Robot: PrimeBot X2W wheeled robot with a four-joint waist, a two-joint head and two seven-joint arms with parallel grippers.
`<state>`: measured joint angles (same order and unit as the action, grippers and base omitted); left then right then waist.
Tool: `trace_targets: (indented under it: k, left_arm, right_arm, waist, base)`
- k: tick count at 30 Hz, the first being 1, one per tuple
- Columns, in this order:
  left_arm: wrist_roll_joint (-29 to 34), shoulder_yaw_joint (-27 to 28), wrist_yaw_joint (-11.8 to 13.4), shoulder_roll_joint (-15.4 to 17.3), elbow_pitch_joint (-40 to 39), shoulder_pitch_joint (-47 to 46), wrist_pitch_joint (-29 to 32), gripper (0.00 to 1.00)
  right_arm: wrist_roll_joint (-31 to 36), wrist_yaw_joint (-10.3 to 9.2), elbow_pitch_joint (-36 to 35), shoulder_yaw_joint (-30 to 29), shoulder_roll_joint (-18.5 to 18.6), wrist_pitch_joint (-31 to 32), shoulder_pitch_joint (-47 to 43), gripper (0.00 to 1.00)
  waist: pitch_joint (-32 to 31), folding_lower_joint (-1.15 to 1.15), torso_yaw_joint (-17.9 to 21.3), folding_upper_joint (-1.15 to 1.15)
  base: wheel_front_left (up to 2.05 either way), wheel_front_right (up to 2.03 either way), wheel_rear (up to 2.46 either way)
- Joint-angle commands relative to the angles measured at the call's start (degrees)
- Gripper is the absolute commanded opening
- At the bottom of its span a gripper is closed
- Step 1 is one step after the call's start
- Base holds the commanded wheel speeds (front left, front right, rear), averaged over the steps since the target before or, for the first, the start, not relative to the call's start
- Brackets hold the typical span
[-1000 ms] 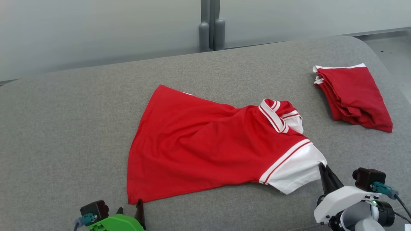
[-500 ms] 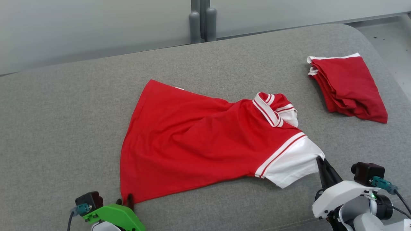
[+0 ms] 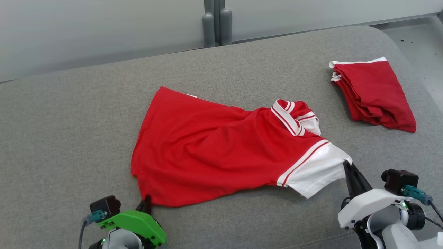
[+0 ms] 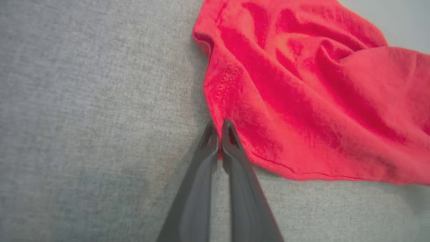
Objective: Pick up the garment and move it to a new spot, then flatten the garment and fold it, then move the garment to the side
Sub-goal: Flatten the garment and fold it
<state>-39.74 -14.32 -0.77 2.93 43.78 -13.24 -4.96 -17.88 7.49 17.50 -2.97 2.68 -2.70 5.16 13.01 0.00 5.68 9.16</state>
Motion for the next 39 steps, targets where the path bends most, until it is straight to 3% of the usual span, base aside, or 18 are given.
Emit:
trace_targets:
  k: [1, 12, 22, 31, 39]
  left_arm:
    - [-1.1, 0.8, -0.6, 0.1, -1.1, -1.1, -1.0, 0.0]
    - [-6.0, 6.0, -2.3, 1.5, -18.3, -0.3, -4.4, 0.0]
    - [-7.2, 8.0, 0.8, 3.9, -40.2, -0.2, -1.1, 0.0]
    - [-5.9, 9.9, 5.6, 8.4, -60.0, -3.8, 5.2, 0.0]
    - [-5.6, 9.9, 8.2, 11.3, -67.4, -7.8, 11.4, 0.0]
  right_arm:
    - [0.3, 0.0, -0.6, -0.3, 0.3, -0.6, 0.8, 0.0]
    - [-2.4, 0.0, -7.8, -0.8, 0.2, -1.3, 4.7, 0.0]
    - [-6.9, 0.0, -20.4, -0.9, 0.4, 2.4, 9.2, 0.0]
    - [-8.4, 0.0, -35.9, -3.2, 2.7, 6.9, 13.2, 0.0]
    - [-9.5, 0.0, -44.8, -4.8, 1.6, 10.1, 14.8, 0.0]
  waist:
    - [-0.4, 0.0, -0.2, 0.0]
    - [-4.0, 0.0, -1.3, 0.0]
    - [-6.0, 0.0, -1.3, 0.0]
    - [-6.7, 0.0, -0.8, 0.0]
    - [-5.6, 0.0, -0.9, 0.0]
  base:
    - [0.0, 0.0, 0.0]
    - [0.0, 0.0, 0.0]
    - [0.0, 0.0, 0.0]
    - [0.0, 0.0, 0.0]
    - [0.0, 0.0, 0.0]
